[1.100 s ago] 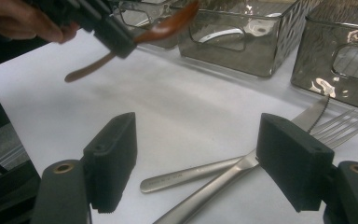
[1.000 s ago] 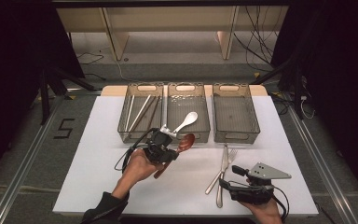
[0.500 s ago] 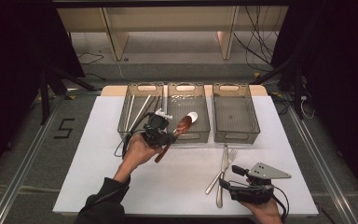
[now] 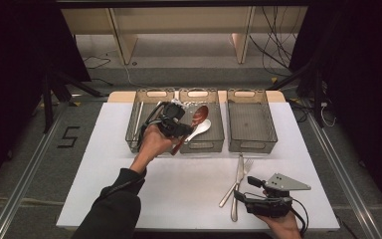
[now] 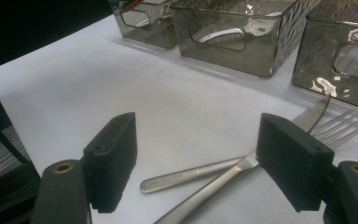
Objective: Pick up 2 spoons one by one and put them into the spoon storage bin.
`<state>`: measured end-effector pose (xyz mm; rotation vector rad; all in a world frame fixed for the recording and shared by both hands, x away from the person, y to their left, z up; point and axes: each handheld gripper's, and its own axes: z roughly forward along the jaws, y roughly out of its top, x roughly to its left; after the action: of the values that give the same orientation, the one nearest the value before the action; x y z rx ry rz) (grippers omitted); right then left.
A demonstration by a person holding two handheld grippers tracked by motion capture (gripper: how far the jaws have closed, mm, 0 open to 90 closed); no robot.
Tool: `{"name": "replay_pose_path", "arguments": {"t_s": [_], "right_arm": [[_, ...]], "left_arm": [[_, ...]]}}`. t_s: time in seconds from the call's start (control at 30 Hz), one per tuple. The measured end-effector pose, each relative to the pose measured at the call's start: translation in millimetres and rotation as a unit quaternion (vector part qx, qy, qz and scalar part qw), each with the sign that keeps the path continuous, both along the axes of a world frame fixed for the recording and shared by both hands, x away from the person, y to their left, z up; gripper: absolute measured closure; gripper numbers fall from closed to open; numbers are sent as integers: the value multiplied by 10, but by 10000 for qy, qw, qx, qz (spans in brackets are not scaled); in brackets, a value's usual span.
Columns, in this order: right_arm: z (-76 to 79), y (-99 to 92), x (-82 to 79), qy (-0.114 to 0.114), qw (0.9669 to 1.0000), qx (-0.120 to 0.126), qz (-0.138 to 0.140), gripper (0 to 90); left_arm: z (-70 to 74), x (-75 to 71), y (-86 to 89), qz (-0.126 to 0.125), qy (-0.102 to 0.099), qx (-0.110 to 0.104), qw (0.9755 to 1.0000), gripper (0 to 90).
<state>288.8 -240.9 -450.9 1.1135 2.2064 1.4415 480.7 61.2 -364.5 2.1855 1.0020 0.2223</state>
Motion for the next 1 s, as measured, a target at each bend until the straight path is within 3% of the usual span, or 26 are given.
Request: {"name": "replay_pose_path", "arguments": {"t_s": [0.6, 1.0], "right_arm": [[1, -6, 1, -8, 10000, 14, 13, 298], [2, -10, 0, -8, 10000, 31, 19, 298]], "left_arm": [[54, 374, -167, 223, -110, -3, 9997, 813], [22, 542, -175, 405, -133, -9, 9991, 813]]}}
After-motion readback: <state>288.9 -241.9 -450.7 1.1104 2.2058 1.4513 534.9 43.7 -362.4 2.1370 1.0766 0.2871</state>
